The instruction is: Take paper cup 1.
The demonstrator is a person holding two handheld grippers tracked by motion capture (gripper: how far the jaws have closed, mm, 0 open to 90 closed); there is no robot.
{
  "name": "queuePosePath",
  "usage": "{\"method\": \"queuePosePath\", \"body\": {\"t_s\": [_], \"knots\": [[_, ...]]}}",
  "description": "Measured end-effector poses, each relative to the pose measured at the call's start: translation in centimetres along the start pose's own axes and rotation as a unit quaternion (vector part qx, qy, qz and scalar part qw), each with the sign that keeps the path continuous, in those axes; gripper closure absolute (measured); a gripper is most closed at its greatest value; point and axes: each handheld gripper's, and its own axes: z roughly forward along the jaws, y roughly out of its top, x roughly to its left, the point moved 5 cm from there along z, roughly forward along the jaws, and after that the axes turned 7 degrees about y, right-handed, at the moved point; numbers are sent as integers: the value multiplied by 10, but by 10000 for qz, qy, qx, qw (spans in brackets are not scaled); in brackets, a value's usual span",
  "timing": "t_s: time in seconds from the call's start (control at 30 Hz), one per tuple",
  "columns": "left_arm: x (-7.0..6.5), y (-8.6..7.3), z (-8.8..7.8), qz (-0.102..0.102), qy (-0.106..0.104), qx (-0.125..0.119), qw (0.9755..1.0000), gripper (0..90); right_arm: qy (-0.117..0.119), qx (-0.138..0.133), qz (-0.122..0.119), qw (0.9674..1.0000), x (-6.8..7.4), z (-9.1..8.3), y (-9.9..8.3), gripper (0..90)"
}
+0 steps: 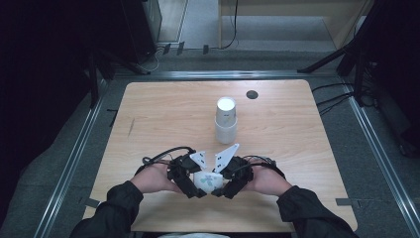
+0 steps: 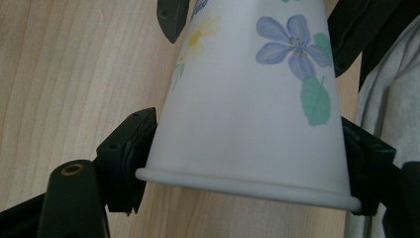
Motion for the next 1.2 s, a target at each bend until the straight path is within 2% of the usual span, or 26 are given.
{"method": "queuePosePath", "body": {"t_s": [0.3, 0.67, 0.9, 1.0, 1.07, 1.2], "knots": [[-1, 0, 2, 25, -37, 58, 10000, 221, -17, 70, -130, 9999, 2, 6, 1, 310], [-2, 0, 2, 80, -71, 26, 9999, 219, 80, 118, -48, 9999, 3, 7, 0, 340], [1, 0, -1, 122, -64, -200, 9997, 195, 49, 59, -39, 10000, 2, 3, 1, 340], [4, 0, -4, 66, 20, -292, 9996, 133, 8, -24, -15, 10000, 1, -2, 1, 341], [7, 0, -8, -28, 28, -451, 9990, 127, -20, -47, -15, 10000, 0, -5, 0, 341], [10, 0, -13, -120, -34, -593, 9982, 128, -105, -158, 53, 9998, -3, -13, -2, 340]]}}
